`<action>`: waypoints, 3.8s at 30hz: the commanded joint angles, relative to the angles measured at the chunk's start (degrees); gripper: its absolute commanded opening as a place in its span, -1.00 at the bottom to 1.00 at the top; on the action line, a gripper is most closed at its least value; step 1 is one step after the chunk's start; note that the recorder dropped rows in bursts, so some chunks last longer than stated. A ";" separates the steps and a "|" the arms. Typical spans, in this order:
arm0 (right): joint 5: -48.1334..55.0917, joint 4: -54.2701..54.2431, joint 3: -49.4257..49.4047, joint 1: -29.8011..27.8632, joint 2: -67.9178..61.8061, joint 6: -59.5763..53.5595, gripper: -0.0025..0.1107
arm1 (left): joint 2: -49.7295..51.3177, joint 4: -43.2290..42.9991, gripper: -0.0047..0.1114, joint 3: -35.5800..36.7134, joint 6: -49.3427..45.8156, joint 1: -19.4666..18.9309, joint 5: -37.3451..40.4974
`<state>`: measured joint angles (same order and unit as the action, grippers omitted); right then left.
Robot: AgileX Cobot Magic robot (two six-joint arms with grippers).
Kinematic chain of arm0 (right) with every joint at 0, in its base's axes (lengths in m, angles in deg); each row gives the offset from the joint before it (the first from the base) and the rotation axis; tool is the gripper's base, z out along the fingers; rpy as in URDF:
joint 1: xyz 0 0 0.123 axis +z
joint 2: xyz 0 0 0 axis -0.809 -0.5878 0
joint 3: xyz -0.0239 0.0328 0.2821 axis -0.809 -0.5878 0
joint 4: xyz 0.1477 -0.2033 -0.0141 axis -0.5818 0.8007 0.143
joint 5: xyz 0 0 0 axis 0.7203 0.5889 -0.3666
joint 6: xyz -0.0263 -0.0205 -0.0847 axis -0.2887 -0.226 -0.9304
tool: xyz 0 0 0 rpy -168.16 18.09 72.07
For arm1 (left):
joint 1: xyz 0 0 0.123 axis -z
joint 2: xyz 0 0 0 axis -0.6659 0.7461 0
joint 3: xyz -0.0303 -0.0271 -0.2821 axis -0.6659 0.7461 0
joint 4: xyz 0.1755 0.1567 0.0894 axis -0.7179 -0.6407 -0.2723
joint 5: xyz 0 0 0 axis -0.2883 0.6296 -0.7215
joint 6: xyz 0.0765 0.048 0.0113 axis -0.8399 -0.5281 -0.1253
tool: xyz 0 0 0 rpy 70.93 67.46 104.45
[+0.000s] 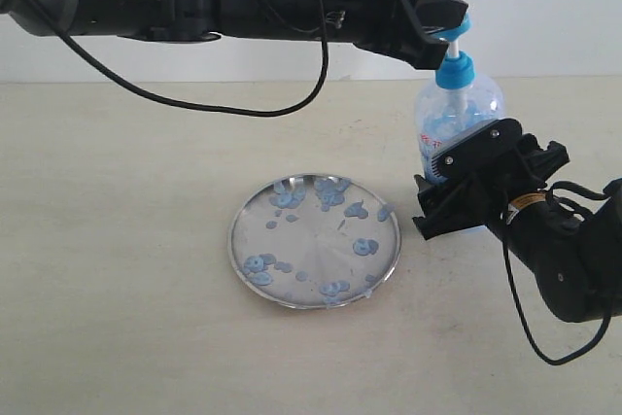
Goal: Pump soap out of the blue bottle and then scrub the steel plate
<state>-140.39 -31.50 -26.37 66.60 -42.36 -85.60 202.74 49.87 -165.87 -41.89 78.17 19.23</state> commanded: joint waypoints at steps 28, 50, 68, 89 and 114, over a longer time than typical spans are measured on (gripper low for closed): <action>4.27 1.29 -0.69 -0.04 -0.81 9.98 -0.96 | -0.67 1.50 -0.84 -2.16 -3.61 0.18 -6.31; 6.34 -1.86 1.90 -0.04 -0.81 15.79 0.88 | -29.67 1.50 -0.84 25.20 -10.53 0.18 -20.99; 69.95 -3.05 2.24 -0.04 59.51 19.19 0.78 | -97.67 1.50 -0.84 59.90 3.72 0.18 -58.95; 36.66 -3.25 -34.44 -0.04 97.62 21.93 -0.89 | -108.06 1.50 -0.84 60.18 3.72 0.18 -73.51; 57.77 -5.16 -34.44 -0.04 96.81 21.40 -0.89 | -108.07 1.50 -0.84 69.37 3.72 0.18 -73.69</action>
<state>-82.82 -36.66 -60.86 66.60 54.68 -64.31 94.88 51.25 -97.97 -38.58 78.17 -54.44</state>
